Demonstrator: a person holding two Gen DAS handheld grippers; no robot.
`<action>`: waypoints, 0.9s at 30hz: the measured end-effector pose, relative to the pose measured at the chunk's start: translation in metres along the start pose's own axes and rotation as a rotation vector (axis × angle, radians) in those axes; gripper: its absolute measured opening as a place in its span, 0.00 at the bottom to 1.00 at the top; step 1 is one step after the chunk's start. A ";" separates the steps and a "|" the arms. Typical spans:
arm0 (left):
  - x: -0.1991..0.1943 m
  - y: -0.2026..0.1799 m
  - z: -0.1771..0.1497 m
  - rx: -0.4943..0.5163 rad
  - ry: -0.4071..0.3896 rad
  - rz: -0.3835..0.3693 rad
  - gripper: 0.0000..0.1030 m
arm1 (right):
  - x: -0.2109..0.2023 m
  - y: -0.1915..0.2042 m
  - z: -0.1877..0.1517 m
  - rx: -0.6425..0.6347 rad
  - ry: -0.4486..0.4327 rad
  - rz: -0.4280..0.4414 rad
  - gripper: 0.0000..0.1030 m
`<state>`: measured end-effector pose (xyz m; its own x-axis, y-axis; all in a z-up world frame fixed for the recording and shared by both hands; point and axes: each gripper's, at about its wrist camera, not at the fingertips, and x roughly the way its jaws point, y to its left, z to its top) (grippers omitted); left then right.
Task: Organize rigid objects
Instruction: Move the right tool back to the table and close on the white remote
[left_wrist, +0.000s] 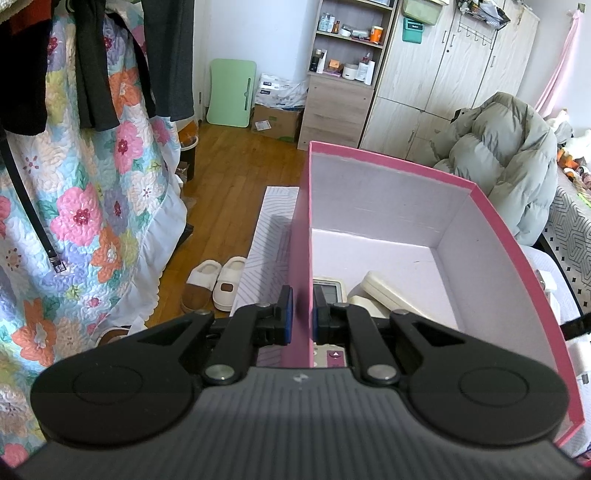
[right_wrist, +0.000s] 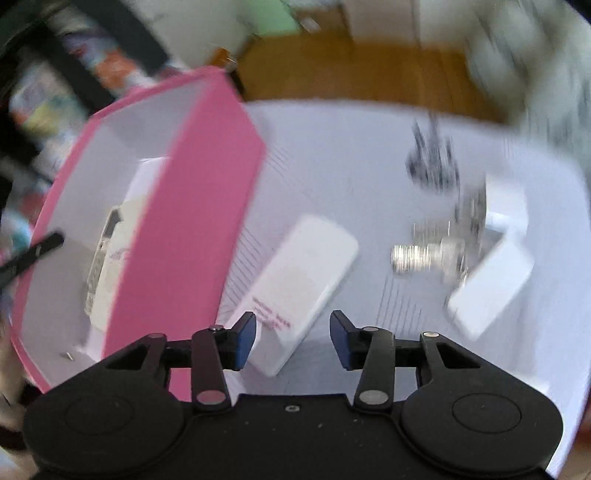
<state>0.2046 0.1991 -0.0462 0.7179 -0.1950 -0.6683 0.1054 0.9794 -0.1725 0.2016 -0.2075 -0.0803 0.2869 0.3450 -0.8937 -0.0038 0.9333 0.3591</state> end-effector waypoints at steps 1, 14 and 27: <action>0.000 -0.001 0.000 0.000 0.000 0.000 0.09 | 0.003 -0.002 0.002 0.023 0.006 0.004 0.54; 0.000 0.000 -0.001 -0.004 0.001 -0.007 0.09 | 0.041 0.021 0.033 -0.022 0.057 -0.089 0.68; -0.002 -0.002 0.000 -0.005 -0.001 -0.006 0.09 | 0.056 0.041 0.040 -0.213 0.018 -0.235 0.67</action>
<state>0.2032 0.1974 -0.0446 0.7182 -0.2010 -0.6662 0.1062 0.9778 -0.1806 0.2560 -0.1533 -0.1051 0.2870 0.1173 -0.9507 -0.1403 0.9869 0.0794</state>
